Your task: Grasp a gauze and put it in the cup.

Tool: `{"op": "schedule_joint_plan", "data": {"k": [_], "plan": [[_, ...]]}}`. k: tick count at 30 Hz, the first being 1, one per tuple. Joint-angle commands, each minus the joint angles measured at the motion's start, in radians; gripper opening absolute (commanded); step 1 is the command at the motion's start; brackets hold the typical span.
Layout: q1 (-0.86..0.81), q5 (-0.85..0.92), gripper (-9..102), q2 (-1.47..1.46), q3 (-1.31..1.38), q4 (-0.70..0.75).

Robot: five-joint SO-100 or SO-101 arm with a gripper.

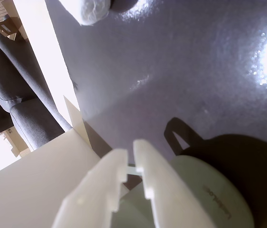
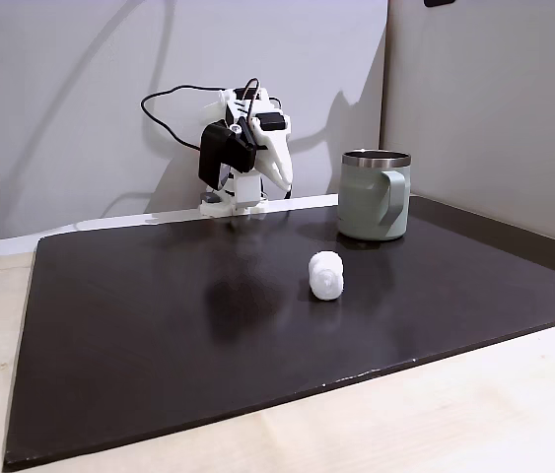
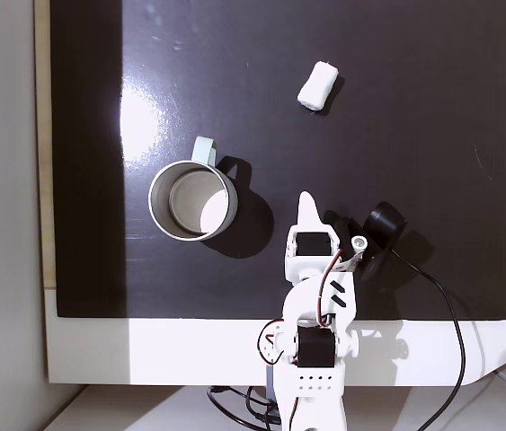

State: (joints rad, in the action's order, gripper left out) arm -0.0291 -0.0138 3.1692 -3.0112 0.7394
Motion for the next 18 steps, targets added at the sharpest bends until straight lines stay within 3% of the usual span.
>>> {"op": "schedule_joint_plan", "data": {"k": [1,18], "plan": [[-0.012,-0.006,0,0.009,0.006,0.005],[-0.028,-0.032,0,0.009,0.006,0.003]]}}
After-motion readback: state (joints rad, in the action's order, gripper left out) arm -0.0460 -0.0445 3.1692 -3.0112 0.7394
